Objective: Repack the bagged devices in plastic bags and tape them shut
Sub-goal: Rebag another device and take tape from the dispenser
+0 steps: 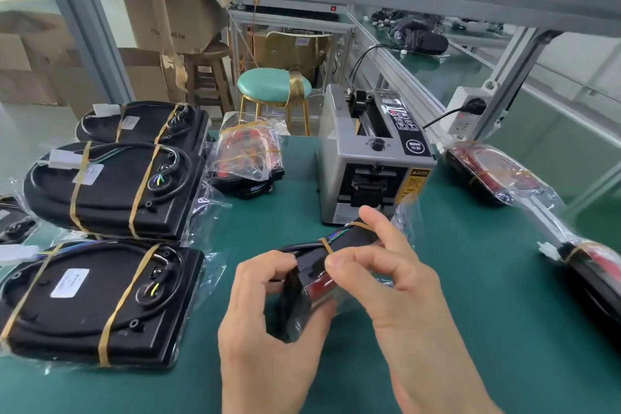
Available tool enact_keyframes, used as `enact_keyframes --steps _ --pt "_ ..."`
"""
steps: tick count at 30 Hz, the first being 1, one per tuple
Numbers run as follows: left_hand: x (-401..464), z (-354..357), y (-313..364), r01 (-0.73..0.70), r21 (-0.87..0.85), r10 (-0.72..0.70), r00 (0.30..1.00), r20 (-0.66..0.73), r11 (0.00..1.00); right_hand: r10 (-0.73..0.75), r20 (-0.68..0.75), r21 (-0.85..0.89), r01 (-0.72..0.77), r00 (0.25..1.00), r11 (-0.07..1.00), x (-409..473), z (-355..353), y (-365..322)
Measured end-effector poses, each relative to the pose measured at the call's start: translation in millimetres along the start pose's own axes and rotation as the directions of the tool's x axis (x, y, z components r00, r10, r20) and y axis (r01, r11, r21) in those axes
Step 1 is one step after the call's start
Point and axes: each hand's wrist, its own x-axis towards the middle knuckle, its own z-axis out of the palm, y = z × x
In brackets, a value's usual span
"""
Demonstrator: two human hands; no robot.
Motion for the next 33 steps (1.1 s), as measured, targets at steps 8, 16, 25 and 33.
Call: enact_keyframes --steps 8,16,25,33 --pt "-0.2 -0.3 3.0 -0.063 0.058 0.065 0.997 -0.035 0.996 0.02 0.047 0.003 -0.02 0.999 1.0 -3.7 -0.5 -0.1" --pt "-0.5 1.4 4.9 -0.082 0.087 0.086 0.995 -0.051 0.993 0.024 0.036 -0.082 -0.021 0.999 0.996 -1.9 -3.1 -1.7" --pt "1.0 1.2 6.0 -0.129 0.117 0.134 0.99 -0.037 0.985 -0.008 0.002 -0.103 0.008 1.0 0.995 -0.1 -4.6 2.2" --pt "-1.9 1.7 2.0 -0.125 0.144 0.132 0.99 -0.04 0.982 0.079 0.03 0.177 -0.083 0.996 0.981 2.7 -6.3 -7.1"
